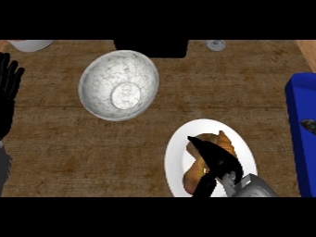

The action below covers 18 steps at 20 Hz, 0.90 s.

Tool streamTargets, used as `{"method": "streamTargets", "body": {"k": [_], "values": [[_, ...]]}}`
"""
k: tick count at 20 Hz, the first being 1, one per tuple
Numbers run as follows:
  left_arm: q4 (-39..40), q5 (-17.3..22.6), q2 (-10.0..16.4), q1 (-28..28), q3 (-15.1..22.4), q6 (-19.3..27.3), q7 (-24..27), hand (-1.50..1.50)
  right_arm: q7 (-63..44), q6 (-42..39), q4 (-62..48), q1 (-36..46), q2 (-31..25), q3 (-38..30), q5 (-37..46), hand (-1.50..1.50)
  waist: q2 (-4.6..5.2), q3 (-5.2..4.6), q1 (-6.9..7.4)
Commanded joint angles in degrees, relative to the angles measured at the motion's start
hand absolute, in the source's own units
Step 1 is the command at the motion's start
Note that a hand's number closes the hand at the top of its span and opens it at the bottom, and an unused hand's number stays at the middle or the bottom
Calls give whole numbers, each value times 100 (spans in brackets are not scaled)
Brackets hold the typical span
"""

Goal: Pick the pear from the plate and place it in the bowl

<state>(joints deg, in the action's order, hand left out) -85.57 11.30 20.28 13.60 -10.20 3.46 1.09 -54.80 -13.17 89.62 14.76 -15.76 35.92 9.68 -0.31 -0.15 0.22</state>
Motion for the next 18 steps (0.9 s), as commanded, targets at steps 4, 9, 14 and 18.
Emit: {"method": "streamTargets", "body": {"k": [4,9,14,18], "values": [[776,16,10,341,-215,-239,388,0,495,-311,-286,-482,-222,-63,327,-150,40,13,-56],[-100,-39,86,-50,-232,-226,-82,0,872,87,-470,-277,231,-275,1113,150,27,16,-2],[81,-226,-139,41,-109,-73,68,0,930,435,-463,-652,139,-101,1806,150,29,15,-30],[3,-123,-48,-259,-291,-59,35,0,139,1000,572,-1525,-1079,-341,2689,150,-90,-2,-329]]}}
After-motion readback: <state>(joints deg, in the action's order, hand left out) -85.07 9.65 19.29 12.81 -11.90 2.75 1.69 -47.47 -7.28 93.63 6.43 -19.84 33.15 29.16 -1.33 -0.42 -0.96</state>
